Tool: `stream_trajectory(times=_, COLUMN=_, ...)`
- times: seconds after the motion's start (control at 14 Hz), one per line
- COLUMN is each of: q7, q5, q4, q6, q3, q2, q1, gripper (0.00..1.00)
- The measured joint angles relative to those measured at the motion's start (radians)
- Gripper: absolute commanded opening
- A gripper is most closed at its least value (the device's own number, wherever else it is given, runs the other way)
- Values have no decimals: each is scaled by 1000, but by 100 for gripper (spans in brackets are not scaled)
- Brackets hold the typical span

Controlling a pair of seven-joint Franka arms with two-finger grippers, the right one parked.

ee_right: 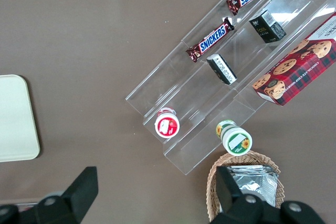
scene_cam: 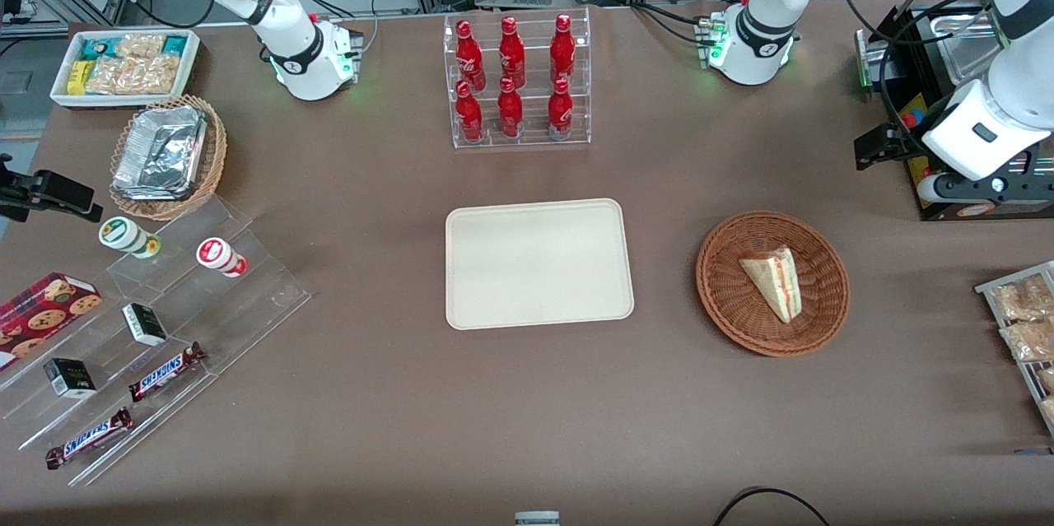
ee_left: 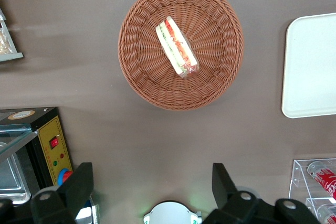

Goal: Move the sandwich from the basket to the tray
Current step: 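Move the left gripper over the wrapped sandwich in the wicker basket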

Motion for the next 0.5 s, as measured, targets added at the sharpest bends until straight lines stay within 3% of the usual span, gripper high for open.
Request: stream_trajectory(times=0.5, q7=0, q5=-3, q4=-46, q6=27, q3=-10, q2=36, q1=-4, gripper=100)
